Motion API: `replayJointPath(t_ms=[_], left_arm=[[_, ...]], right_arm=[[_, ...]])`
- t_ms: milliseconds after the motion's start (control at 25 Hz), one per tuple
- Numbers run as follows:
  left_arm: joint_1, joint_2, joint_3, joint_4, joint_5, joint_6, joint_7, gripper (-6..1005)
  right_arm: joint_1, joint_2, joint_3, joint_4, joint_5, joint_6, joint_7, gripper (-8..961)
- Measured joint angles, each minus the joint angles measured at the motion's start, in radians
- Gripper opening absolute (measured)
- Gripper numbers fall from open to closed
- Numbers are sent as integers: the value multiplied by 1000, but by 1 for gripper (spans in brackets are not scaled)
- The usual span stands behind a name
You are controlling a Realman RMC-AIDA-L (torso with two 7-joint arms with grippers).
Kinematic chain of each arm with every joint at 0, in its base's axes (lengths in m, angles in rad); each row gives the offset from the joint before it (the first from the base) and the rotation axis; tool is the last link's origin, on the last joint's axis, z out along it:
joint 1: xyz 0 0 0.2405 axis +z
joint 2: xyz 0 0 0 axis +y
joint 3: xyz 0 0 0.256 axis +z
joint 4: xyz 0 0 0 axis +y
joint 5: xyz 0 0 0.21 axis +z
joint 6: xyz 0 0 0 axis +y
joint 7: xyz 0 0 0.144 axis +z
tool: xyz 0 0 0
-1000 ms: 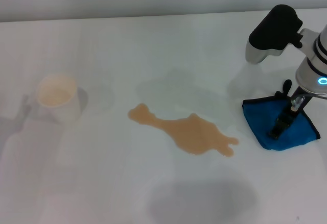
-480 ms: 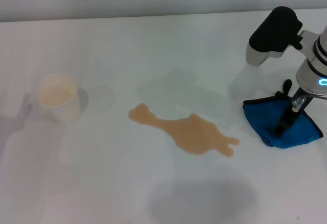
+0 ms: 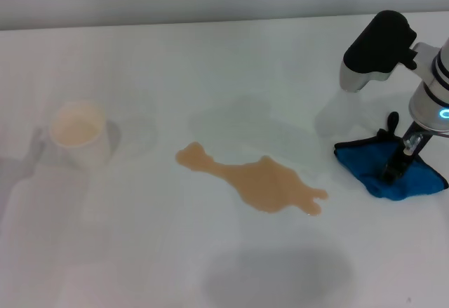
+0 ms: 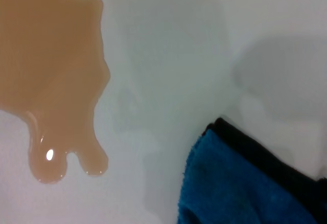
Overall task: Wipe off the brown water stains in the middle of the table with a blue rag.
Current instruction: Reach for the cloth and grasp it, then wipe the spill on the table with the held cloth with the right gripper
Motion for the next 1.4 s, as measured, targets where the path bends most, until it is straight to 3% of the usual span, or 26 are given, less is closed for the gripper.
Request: replayJointPath(t_ms=[40,160,600,960,1120,1400], left_arm=[[0,0,0,0,0,0,0,839],[0,0,0,-1,0,0,0,839],[-1,2,0,0,1,0,0,840],[-2,2,0,-1,3,0,0,840],[-2,3,0,-2,4,0,0,840],[-7,5,0,-3,4,-9,0,841]], right_arm=[[3,0,0,4,0,-4,0,549],[17,0,-7,30,-1,-23,-3,322],[17,1,-34,22,113,-29,-7,164],[13,5,-263,-28,401,31,-10,143],[13,6,-363,-32,501,134,-10,141],[11,7,-454,-18,595,326,-10,130]])
